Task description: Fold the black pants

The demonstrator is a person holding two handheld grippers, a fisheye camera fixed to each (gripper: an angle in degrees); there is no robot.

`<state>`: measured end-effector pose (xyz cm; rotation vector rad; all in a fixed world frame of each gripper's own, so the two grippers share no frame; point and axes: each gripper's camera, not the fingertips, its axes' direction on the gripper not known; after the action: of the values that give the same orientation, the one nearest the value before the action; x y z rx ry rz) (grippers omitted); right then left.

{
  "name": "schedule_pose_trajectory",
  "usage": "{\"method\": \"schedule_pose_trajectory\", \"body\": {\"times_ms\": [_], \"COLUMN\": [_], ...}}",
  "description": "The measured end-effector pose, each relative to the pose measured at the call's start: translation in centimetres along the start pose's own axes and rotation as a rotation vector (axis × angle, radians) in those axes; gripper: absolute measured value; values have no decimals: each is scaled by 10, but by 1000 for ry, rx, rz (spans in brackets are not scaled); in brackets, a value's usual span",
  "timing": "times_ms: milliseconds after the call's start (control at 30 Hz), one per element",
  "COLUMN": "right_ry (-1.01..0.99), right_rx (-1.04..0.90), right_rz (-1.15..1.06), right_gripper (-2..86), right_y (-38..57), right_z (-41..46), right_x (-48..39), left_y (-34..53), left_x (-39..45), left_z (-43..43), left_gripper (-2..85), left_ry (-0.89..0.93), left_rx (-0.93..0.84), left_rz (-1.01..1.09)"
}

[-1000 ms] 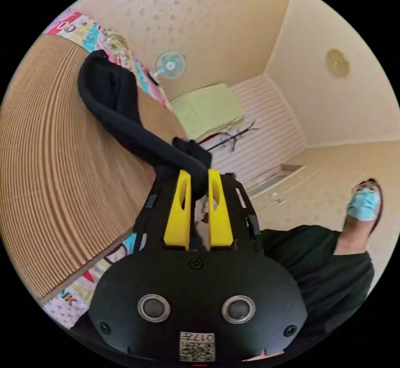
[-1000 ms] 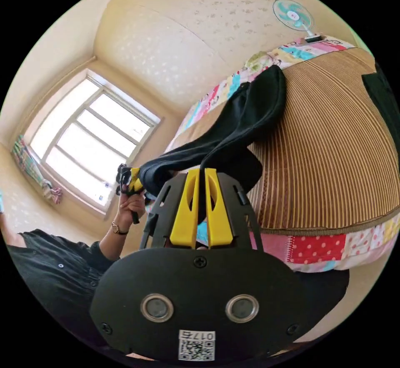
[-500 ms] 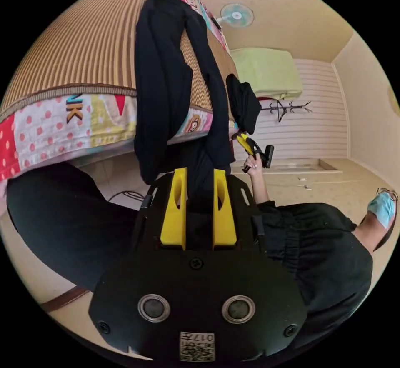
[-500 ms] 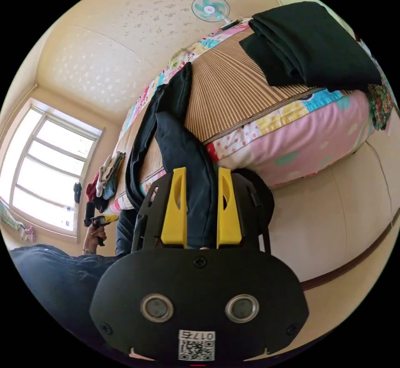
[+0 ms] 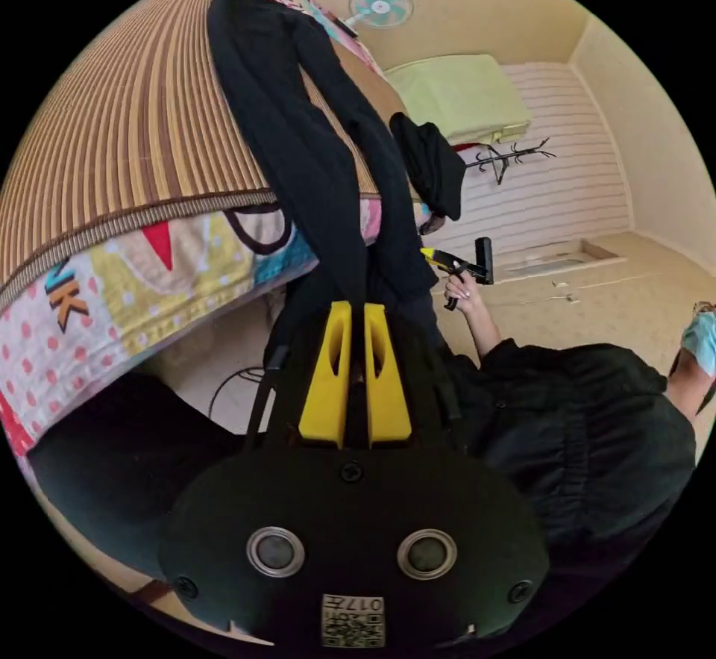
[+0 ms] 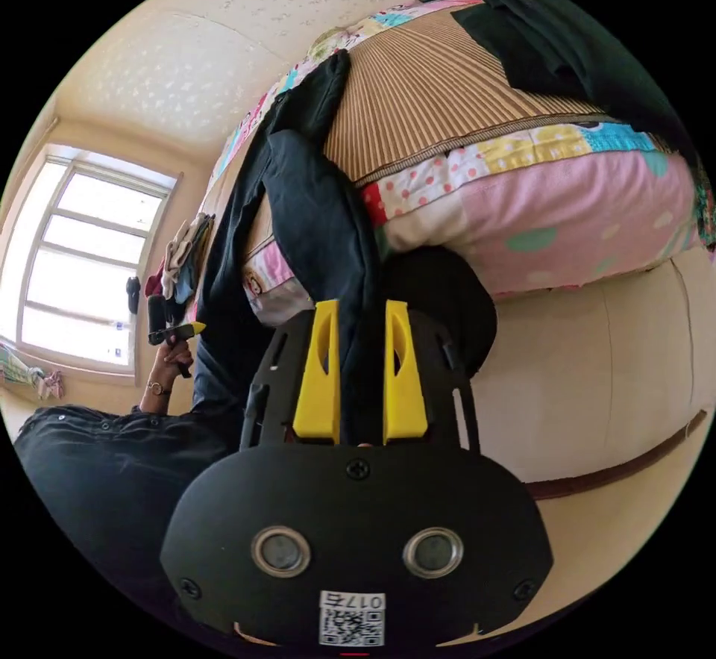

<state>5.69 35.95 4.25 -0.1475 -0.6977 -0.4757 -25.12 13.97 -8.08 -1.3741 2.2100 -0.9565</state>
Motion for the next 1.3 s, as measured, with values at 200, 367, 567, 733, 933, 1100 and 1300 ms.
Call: {"method": "schedule_pose_trajectory", "body": {"times_ms": [200, 367, 567, 733, 933, 1100, 1300], "right_ry": [-412, -363, -440, -431, -443, -207, -181], "right_rx": [459, 340, -64, -121, -253, -22, 39], "right_rz": [-269, -761, -712, -668, -694, -323, -4], "right_gripper": [29, 23, 20, 17, 34, 124, 160], "right_y": [64, 50, 12, 33, 25, -117, -328], "right_z": [-105, -131, 13, 83, 76, 34, 105], "right_x": [-35, -143, -206, -241, -205, -133, -75], "left_y": [51, 27, -48, -82, -62, -48, -37], "left_x": [-21, 61, 134, 121, 103, 106, 102], "left_z": [-45, -80, -7, 78, 86, 79, 81], "left_gripper": [100, 148, 167, 145, 39, 36, 36], "left_ry": [-95, -47, 42, 86, 77, 76, 202], "left_rx": [84, 187, 77, -211, -199, -141, -91], "left_rz": [-270, -43, 133, 31, 24, 56, 55]}}
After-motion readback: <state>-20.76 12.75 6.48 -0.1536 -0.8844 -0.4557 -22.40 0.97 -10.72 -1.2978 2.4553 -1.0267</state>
